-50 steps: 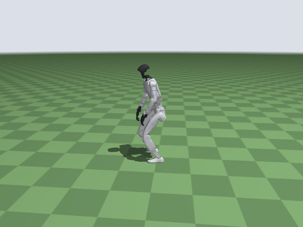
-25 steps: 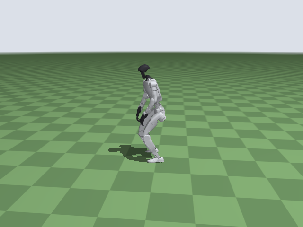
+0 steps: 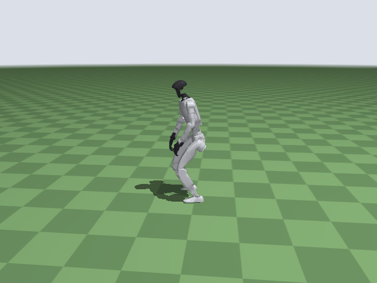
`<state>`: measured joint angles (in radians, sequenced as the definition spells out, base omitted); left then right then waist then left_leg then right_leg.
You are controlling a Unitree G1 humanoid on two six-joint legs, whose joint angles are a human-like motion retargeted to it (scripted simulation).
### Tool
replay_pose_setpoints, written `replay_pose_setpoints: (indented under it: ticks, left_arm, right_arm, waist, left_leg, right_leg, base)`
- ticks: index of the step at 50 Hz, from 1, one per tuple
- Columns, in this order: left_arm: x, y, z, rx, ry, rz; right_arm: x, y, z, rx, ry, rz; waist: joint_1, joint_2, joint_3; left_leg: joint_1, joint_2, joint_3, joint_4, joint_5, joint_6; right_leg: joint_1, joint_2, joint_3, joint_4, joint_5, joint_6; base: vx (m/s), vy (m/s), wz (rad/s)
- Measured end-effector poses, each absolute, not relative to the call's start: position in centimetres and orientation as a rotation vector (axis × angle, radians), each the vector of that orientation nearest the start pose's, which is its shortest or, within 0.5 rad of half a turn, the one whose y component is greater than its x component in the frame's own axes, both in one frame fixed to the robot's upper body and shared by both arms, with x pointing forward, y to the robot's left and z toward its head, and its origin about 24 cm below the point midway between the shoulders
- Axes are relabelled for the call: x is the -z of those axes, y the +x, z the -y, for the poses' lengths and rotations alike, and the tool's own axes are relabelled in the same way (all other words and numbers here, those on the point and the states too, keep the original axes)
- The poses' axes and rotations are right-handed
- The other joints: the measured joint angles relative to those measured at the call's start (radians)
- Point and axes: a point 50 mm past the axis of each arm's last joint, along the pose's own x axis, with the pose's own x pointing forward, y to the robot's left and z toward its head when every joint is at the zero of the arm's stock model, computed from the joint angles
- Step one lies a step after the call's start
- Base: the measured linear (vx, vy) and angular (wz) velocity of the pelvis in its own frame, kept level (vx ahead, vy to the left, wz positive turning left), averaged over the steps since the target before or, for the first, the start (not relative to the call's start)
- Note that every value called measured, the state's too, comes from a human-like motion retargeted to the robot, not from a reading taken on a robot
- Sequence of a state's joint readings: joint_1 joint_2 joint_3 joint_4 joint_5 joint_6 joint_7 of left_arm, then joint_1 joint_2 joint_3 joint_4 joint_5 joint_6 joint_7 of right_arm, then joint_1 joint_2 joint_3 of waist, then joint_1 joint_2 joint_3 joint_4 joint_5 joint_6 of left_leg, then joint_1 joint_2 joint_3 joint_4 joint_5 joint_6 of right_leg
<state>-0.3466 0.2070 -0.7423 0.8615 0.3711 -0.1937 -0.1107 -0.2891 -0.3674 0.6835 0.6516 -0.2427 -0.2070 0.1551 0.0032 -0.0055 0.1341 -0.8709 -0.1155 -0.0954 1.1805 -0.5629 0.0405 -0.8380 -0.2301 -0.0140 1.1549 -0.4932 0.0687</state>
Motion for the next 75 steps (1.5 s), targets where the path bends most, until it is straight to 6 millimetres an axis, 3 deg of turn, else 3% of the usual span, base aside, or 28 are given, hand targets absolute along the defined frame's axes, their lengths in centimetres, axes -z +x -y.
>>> replay_pose_setpoints:
  ticks: [32, 75]
  left_arm:
    - [8.3, 23.3, -7.9, 0.793, 0.775, -0.359]
    - [9.2, 22.7, -8.1, 0.697, 0.553, -0.476]
  right_arm:
    - [4.7, 25.4, 12.2, -0.791, -0.821, -0.244]
    - [4.1, 27.5, 12.0, -0.802, -0.864, -0.279]
  waist:
    - [-0.022, 0.007, 0.015]
    - [-0.088, -0.006, 0.035]
  left_leg:
    - [0.049, 0.043, 0.055, -0.007, -0.025, 0.023]
    - [0.154, 0.101, 0.156, -0.174, -0.014, 0.058]
  right_leg:
    - [0.022, 0.041, 0.047, -0.042, 0.039, 0.029]
    - [0.048, 0.105, 0.128, -0.203, 0.184, 0.096]
  base:
    - [0.00, 0.00, -0.01]
    - [0.01, 0.02, -0.16]
